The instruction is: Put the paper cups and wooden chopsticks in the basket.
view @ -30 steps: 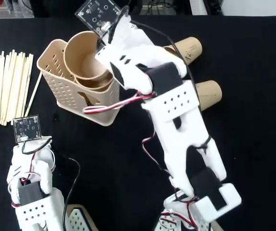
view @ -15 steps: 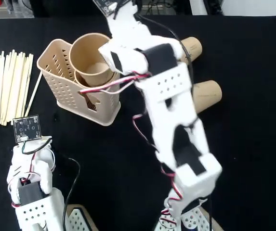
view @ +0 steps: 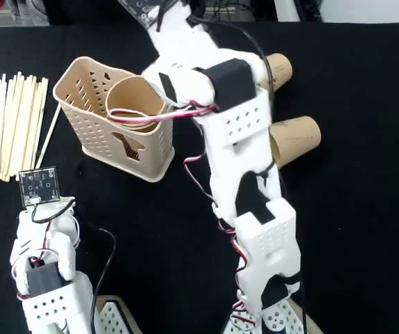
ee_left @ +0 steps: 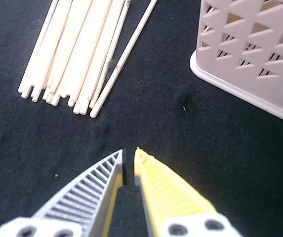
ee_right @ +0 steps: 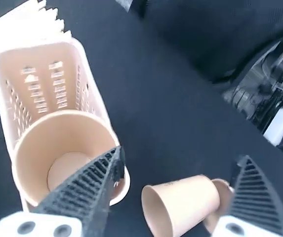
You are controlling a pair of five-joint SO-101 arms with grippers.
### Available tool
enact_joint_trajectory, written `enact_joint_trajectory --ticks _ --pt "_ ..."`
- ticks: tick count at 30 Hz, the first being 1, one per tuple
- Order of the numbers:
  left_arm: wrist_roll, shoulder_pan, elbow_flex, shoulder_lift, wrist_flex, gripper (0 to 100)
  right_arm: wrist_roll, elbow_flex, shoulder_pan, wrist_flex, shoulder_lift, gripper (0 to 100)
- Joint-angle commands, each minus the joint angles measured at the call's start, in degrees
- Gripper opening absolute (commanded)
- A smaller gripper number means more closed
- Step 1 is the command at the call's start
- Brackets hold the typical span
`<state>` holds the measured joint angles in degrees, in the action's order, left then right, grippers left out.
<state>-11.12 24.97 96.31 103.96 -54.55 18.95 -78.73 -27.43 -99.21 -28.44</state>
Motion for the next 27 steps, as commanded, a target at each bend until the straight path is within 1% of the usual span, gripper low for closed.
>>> enact_joint_trajectory --ticks 1,3,5,12,15,17,20,23,27 --pt "0.2 0.4 1.0 0.5 -0.4 5 0.5 -1.5 -0.6 -2.0 4.6 27.3" --pt "0.2 0.4 1.0 0.5 -0.4 5 0.6 1.5 -0.5 -2.0 7.7 25.3" --pt "0.2 0.4 1.0 0.5 -0.4 5 1.5 6.1 -0.5 -2.0 12.0 25.3" --pt "0.2 0.4 1.0 0.5 -0.4 5 11.0 34.1 -0.3 -2.0 33.6 31.5" --pt "0.2 0.4 1.0 0.5 -0.4 5 16.6 48.2 2.5 -1.9 42.2 31.5" --pt "0.2 0.4 1.0 0.5 -0.4 5 19.9 57.2 6.3 -1.3 46.8 31.5" --pt "0.2 0.4 1.0 0.5 -0.4 5 26.3 69.1 14.5 2.5 51.8 31.8" --pt "0.2 0.4 1.0 0.5 -0.4 5 31.7 80.5 22.3 8.8 54.4 31.8" --pt "0.2 0.4 1.0 0.5 -0.4 5 34.8 94.7 29.1 20.7 54.5 31.9"
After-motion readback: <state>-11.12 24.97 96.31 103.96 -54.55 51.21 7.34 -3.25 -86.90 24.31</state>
